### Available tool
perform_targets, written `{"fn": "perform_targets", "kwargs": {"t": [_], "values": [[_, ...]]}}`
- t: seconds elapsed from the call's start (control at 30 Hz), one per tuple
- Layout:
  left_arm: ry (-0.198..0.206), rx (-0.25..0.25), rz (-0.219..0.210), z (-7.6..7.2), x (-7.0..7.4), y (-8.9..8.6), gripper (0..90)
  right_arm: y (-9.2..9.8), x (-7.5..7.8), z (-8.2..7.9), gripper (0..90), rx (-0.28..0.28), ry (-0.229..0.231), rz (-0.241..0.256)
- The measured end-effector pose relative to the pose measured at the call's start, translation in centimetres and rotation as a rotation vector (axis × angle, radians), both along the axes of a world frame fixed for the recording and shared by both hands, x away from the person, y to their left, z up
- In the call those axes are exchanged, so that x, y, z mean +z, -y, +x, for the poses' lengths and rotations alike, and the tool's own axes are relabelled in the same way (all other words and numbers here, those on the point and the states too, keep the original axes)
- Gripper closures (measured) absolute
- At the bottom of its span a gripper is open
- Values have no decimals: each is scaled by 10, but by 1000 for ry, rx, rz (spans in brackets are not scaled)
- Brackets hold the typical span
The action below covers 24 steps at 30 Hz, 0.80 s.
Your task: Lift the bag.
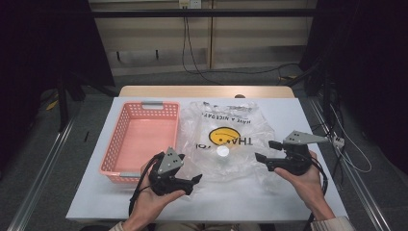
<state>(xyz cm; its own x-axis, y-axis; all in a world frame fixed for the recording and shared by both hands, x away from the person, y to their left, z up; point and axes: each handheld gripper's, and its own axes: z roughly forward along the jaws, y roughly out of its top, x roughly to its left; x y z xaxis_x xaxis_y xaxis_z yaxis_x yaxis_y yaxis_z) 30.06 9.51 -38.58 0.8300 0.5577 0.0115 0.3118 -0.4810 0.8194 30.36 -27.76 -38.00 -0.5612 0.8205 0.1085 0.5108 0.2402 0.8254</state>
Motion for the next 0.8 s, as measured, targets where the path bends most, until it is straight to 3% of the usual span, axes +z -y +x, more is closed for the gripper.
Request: {"fn": "perform_targets", "kwargs": {"t": [0.23, 0.57, 0.7, 0.73, 0.8], "values": [[-12, -1, 8, -3, -6, -2, 179, 11, -10, -15, 283, -36, -38, -10], [-9, -20, 44, -18, -11, -2, 193, 15, -16, -34, 281, -47, -49, -19], [-36, -39, 53, -22, -21, 5, 193, 19, -22, -41, 281, -51, -71, -18], [-41, -57, 82, -23, -23, 6, 195, 20, -24, -43, 281, -50, -78, -18], [-40, -61, 84, -24, -29, 11, 204, 19, -30, -49, 281, -44, -98, -29]]}}
